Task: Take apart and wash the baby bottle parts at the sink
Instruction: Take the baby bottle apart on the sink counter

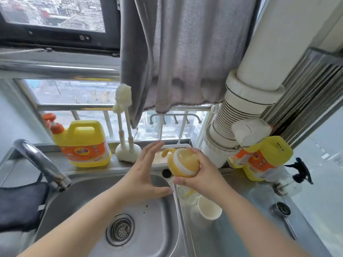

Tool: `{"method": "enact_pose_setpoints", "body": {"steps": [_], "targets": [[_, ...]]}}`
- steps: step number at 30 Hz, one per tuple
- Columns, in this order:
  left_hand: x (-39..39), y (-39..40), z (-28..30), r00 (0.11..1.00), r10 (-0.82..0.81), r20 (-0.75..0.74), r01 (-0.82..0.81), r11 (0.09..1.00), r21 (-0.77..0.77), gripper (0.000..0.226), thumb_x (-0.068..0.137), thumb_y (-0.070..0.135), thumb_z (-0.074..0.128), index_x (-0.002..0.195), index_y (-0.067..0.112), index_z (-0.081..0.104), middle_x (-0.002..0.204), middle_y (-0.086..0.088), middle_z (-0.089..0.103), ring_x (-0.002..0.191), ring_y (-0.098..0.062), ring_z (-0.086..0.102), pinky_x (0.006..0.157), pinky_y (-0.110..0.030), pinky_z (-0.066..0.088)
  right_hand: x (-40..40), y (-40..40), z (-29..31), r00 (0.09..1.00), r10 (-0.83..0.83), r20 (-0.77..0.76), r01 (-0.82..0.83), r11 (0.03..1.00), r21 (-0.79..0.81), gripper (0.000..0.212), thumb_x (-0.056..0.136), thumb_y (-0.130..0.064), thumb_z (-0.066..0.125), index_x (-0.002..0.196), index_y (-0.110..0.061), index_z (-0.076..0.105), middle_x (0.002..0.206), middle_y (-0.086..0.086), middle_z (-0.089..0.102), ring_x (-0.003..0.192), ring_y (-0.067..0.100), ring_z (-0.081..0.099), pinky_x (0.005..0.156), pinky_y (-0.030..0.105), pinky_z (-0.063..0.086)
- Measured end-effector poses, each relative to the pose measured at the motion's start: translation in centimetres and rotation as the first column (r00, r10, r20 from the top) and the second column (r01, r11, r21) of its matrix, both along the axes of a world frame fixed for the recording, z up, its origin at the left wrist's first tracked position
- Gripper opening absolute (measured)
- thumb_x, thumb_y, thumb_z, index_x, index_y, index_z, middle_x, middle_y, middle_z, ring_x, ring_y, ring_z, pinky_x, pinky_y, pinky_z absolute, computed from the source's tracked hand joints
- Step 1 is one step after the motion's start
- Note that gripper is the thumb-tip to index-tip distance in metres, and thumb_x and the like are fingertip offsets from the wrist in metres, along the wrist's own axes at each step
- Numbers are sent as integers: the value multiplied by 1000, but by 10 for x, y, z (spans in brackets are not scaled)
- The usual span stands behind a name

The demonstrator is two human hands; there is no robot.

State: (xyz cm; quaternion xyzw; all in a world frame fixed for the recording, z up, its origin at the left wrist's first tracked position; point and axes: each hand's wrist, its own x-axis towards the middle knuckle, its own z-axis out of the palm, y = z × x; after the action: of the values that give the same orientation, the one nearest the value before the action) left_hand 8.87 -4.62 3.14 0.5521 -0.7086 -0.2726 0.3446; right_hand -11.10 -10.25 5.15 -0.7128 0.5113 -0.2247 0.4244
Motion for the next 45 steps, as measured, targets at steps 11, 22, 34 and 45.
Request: {"method": "enact_pose_setpoints", "body": {"steps": [11, 22, 34, 45], "targets": [[53, 59, 11, 985, 172, 34, -172, 985, 1, 94, 50, 63, 79, 132, 41, 38, 138, 25, 32, 132, 9, 24, 109, -13, 24, 87, 60, 5, 971, 235, 45, -233, 971, -47, 78, 58, -62, 76, 124, -39, 41, 121, -15, 48, 110, 2, 49, 92, 18, 42], [68, 90, 16, 979, 196, 46, -199, 978, 64, 90, 52, 54, 80, 132, 32, 43, 134, 22, 35, 129, 8, 31, 106, -12, 29, 94, 75, 14, 931, 363, 26, -364, 931, 35, 73, 49, -66, 71, 114, -51, 41, 117, -15, 56, 104, -1, 58, 88, 17, 47], [62, 96, 16, 985, 99, 144, -103, 995, 18, 97, 49, 46, 91, 134, 32, 46, 136, 23, 36, 132, 5, 27, 108, -16, 30, 80, 75, 31, 909, 409, -81, -411, 912, -7, 60, 63, -33, 79, 118, -39, 57, 99, -14, 67, 86, -2, 64, 80, 20, 53], [60, 93, 7, 979, 95, 182, -100, 995, 14, 97, 45, 51, 88, 130, 36, 45, 131, 29, 34, 129, 5, 29, 104, -11, 29, 83, 81, 35, 897, 382, -223, -398, 917, -30, 51, 70, -30, 70, 118, -35, 53, 102, -12, 63, 85, 0, 59, 69, 12, 48]]}}
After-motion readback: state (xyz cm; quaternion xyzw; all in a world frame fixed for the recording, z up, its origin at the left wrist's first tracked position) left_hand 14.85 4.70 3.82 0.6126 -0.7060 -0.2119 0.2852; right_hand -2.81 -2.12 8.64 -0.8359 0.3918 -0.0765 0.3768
